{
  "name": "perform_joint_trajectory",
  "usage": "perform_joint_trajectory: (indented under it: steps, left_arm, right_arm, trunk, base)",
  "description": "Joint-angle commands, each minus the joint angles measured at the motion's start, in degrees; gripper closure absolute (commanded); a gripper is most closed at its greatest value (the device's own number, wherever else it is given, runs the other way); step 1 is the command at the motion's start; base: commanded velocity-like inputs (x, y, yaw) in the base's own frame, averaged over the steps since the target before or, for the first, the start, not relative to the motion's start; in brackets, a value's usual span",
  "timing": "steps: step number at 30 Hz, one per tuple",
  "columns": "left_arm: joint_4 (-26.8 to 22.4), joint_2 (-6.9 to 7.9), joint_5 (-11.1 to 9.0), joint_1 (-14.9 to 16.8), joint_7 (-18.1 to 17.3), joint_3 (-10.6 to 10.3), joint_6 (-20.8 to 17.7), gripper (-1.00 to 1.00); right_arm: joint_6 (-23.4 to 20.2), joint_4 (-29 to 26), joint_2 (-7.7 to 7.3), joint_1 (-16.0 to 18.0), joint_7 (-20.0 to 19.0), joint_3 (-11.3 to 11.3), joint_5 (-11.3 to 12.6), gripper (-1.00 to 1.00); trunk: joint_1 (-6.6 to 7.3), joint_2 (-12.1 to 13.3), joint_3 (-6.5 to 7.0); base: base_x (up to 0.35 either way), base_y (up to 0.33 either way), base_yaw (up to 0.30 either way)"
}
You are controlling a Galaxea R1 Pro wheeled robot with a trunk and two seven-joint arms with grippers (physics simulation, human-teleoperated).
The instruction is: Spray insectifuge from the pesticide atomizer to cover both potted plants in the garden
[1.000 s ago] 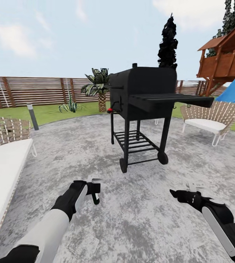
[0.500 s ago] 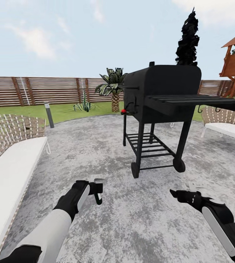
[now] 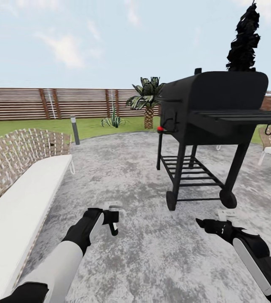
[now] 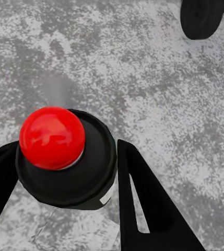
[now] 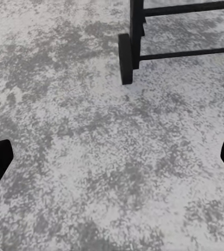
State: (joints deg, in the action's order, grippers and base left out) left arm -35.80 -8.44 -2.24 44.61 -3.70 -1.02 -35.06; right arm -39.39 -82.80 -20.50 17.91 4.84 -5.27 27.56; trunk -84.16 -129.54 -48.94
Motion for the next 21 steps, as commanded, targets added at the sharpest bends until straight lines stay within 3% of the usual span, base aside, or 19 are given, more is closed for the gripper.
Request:
perform_joint_trajectory:
  steps: [1,21]
  left_arm:
    - [-0.1,0.01,-0.2,0.0,0.0,-0.1,-0.3,1.00]
    - [-0.1,0.01,-0.2,0.0,0.0,-0.1,-0.3,1.00]
  right_arm:
    - [-0.2,-0.1,-0.06,0.0,0.5,-0.1,0.6,-1.00]
    - [-0.2,-0.1,-0.06,0.0,0.5,-0.1,0.6,-1.00]
  trunk:
    - [-0.02,0.0,-0.09]
    - [-0.02,0.0,-0.53]
  base:
    - [0.328,0.000,0.245]
    - [0.336,0.000,0.245]
